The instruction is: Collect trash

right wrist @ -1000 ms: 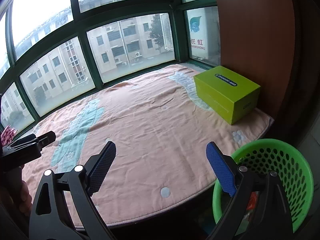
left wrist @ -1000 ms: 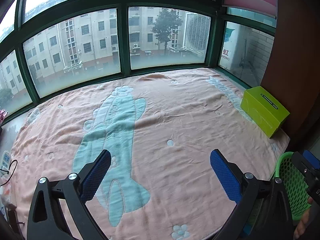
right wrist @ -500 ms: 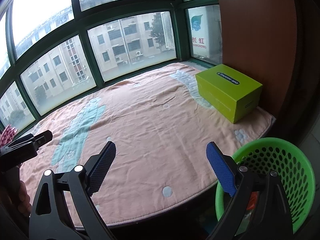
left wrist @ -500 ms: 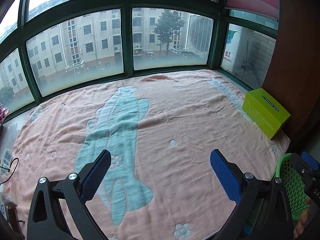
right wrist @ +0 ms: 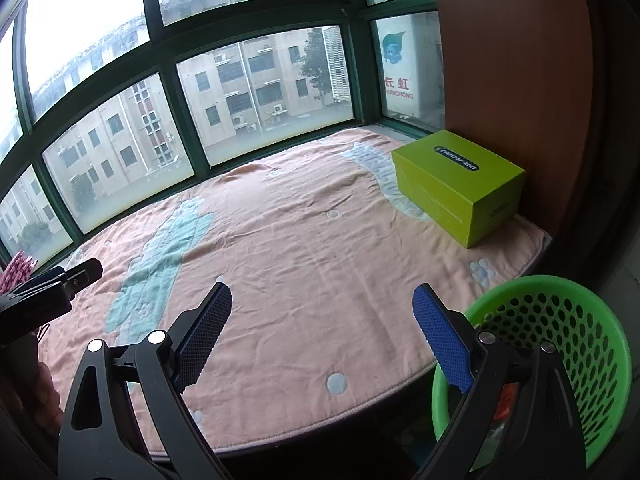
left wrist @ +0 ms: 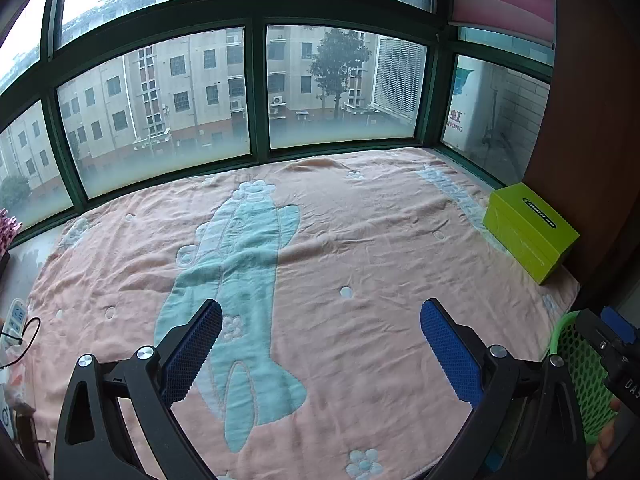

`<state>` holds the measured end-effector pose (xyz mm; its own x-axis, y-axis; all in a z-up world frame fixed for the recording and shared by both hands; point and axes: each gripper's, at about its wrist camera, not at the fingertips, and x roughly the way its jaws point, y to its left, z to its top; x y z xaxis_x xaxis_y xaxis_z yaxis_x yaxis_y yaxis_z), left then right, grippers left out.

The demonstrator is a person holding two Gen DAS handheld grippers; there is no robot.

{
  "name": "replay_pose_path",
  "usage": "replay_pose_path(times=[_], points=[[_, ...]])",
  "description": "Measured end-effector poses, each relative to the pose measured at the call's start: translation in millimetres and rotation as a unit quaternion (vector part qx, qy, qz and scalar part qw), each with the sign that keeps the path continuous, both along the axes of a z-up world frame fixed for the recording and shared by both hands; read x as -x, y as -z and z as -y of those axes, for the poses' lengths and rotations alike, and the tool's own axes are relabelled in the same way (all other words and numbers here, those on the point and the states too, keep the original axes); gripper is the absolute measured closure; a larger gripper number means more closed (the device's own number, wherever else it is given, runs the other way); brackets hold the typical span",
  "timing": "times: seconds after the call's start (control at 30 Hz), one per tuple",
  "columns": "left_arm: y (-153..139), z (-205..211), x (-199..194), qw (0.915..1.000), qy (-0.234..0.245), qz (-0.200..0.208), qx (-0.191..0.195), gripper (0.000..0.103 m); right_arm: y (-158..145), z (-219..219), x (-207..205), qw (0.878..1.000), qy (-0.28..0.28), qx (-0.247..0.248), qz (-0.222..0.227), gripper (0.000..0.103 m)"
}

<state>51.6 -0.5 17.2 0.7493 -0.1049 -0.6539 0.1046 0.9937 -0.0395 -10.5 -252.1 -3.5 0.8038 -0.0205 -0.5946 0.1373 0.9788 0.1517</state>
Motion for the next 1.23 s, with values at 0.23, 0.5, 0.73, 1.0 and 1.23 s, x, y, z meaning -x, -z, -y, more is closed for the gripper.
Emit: replay_pose_path(times=[0.23,0.5,0.73,1.0,1.23], points=[[0.1,0.0,-0.2,1.0,0.0,-0.001,0.0,0.007,-0.3,0.5,-0.2,1.0,0.0,-0.002,0.001,0.012],[0.3,0.6,0.0,1.0,0.0,0.0,-0.001,0.007,0.5,-0.1,1.2,1.0,0.0,-0.003,0.001,0.011],[-0.4,-0.4,1.2,1.0,-0.003,0.002,-0.001,0.007,1.1,-1.1,1.5,1.0,-0.001,-0.004,0.0,0.011],[1.5,-4.4,-0.7,0.9999,-0.01,-0.003,-0.001,0.007,1.4,-1.4,1.4,1.0,-0.001,-0.005,0.0,0.011],[2.3,-5.9,-1.1,0.9999,-0.011,-0.005,-0.002,0.007,3.6,-9.3,1.7,1.0,-0.006,-0.004,-0.001,0.011]])
